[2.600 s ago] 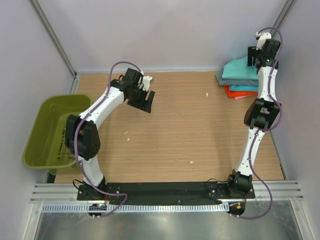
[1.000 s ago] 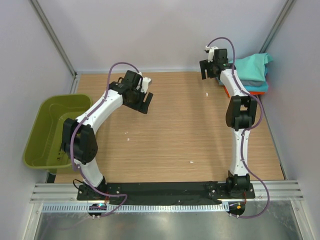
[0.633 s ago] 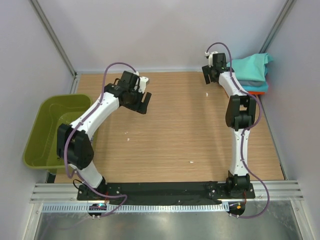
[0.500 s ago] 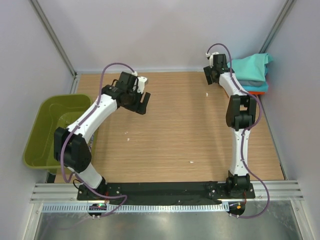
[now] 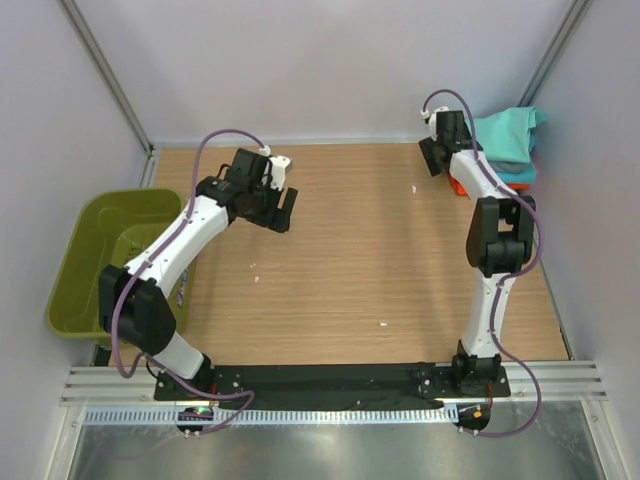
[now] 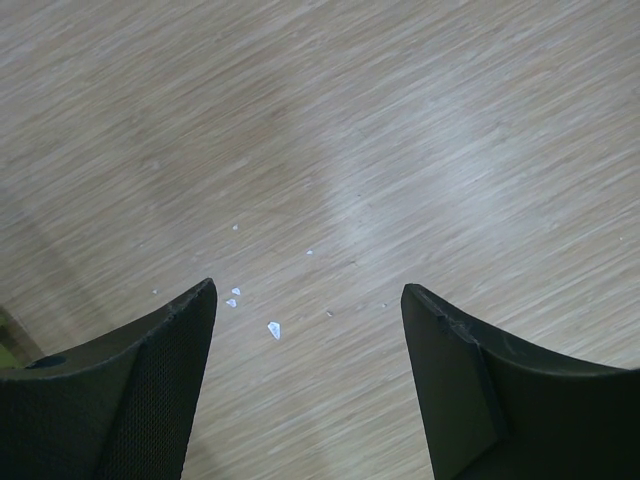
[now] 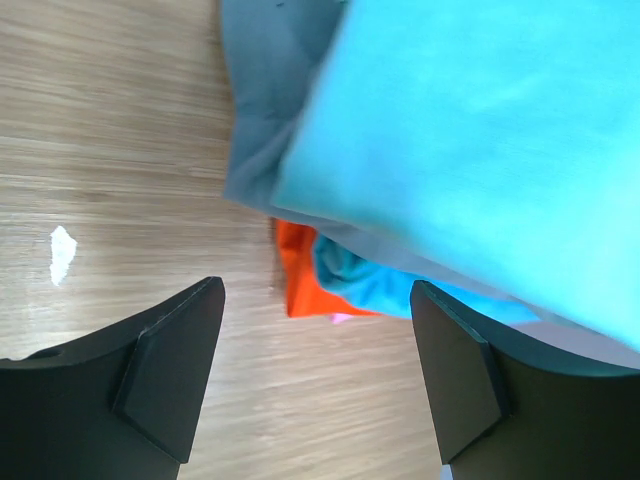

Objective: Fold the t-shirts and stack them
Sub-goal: Neatly place the folded tshirt to the corner

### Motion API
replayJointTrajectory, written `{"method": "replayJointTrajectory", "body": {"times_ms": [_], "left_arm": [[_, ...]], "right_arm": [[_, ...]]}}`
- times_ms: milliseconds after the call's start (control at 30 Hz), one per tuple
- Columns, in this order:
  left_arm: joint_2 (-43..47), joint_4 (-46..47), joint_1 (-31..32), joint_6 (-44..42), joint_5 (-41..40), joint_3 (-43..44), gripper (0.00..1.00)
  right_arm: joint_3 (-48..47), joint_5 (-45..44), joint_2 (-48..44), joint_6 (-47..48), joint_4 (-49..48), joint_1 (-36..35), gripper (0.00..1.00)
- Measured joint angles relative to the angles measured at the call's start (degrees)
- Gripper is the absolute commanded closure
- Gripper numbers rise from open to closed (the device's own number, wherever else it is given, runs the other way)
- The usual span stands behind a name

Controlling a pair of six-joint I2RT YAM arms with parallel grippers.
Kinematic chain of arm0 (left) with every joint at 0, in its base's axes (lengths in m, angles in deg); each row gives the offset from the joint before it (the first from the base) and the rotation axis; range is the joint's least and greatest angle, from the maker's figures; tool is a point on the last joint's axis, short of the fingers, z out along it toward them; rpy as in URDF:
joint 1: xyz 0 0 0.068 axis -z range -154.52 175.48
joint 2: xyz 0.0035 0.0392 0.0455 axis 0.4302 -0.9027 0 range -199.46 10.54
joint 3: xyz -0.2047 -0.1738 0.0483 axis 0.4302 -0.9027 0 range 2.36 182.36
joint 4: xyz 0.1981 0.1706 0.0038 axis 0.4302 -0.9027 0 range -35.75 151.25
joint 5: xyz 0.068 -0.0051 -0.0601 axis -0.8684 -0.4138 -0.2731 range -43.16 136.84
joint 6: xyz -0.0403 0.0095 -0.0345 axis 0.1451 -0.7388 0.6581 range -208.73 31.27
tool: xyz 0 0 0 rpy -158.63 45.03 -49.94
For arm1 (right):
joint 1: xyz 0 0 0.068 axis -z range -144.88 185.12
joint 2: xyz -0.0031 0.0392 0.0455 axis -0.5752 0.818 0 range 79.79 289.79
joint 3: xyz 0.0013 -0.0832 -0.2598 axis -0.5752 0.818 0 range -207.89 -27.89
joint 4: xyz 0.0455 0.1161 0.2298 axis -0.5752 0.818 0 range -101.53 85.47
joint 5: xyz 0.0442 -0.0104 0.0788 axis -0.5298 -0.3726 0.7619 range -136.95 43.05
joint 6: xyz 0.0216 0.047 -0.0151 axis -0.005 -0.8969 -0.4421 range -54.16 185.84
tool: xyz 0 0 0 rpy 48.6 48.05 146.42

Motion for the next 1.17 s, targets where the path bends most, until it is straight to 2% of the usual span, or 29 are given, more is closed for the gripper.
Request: {"method": "replayJointTrajectory", "body": {"times_ms": [167, 300, 333, 400, 433, 567, 667, 800, 967, 1167], "left_arm": [[4.3, 0.5, 0.0, 0.0, 0.3, -2.0, 0.24], [7.5, 0.5, -0.7, 0.0, 0.1, -2.9, 0.24], [8.2, 0.5, -1.1, 0.0, -0.2, -2.9, 0.22], [9.4, 0.5, -2.3, -0.1, -2.4, -2.8, 0.09], [9.9, 0.5, -3.0, -0.2, -3.8, -2.5, 0.01], [10.3, -0.2, -5.4, 0.0, -10.2, 0.4, 0.00], [10.0, -1.6, -5.7, 0.0, -13.6, 3.7, 0.01], [9.4, -3.3, -5.6, 0.3, -15.4, 8.9, 0.00], [9.4, -4.3, -5.6, 1.4, -15.8, 12.0, 0.00], [7.9, -6.2, -5.6, 2.4, -15.6, 15.9, 0.00]], "right_arm": [[2.4, -0.5, -5.5, 0.7, -0.4, 0.8, 0.18], [3.9, 5.6, -11.4, -1.0, 2.8, 1.1, 0.13], [4.5, 8.0, -13.6, -2.1, 3.8, 1.1, 0.11], [6.4, 13.9, -19.4, -5.0, 4.6, 1.0, 0.00], [7.6, 16.1, -22.6, -6.6, 4.9, 1.0, 0.00], [10.8, 21.9, -36.3, -14.2, 5.4, 0.3, 0.00], [10.6, 21.6, -42.6, -19.8, 7.2, -0.1, 0.00], [8.2, 17.7, -43.6, -25.3, 16.3, -0.1, 0.00], [9.4, 15.8, -43.8, -27.4, 25.3, 0.0, 0.00], [12.9, 16.0, -49.7, -29.0, 28.1, 0.0, 0.00]]}}
